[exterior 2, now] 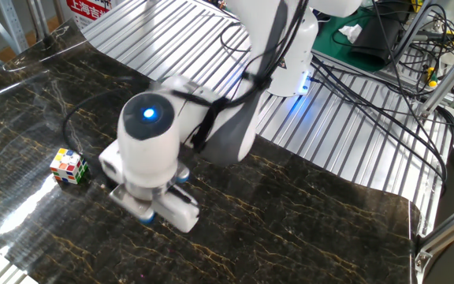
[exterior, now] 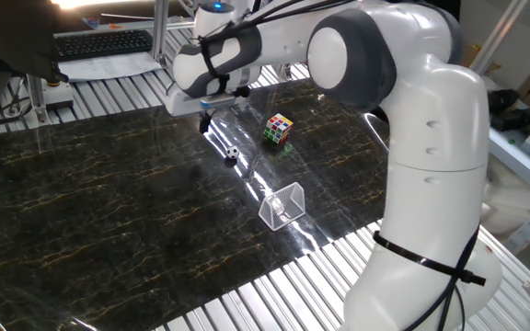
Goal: Push the soccer ball into the goal
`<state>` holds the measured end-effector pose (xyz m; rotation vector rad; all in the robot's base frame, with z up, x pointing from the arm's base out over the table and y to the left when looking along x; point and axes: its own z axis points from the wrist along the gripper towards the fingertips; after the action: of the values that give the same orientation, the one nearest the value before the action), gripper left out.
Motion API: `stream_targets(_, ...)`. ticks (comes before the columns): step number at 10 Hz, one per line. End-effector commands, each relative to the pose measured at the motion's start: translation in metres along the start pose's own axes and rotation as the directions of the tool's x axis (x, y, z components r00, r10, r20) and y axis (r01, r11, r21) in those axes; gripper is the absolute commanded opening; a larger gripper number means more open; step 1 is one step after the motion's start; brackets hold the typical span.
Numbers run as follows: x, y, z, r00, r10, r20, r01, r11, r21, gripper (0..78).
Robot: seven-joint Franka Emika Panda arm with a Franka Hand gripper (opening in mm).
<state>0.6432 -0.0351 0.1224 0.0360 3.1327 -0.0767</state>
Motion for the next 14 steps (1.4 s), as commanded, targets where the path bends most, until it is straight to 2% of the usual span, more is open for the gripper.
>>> stream_targets(1, -0.01, -0.014, 0.008, 0.999, -0.051, 0.008, 0.051, 0.999, -0.005, 0.0)
stream_targets(2, -0.012, -0.021, 0.019, 0.996, -0.093, -0.011, 0.093, 0.996, -0.008, 0.0)
stream_targets(5, -0.011, -0.027, 0.037, 0.992, -0.122, -0.02, 0.122, 0.992, -0.009, 0.0)
stream_targets(7, -0.012, -0.036, 0.039, 0.991, -0.128, -0.031, 0.128, 0.992, -0.015, 0.0)
stream_targets(10, -0.012, -0.036, 0.039, 0.989, -0.125, -0.074, 0.123, 0.992, -0.02, 0.0)
stream_targets(11, -0.012, -0.036, 0.039, 0.992, -0.09, -0.083, 0.09, 0.996, 0.003, 0.0)
stream_targets(14, -0.012, -0.036, 0.039, 0.992, -0.101, -0.071, 0.103, 0.994, 0.022, 0.0)
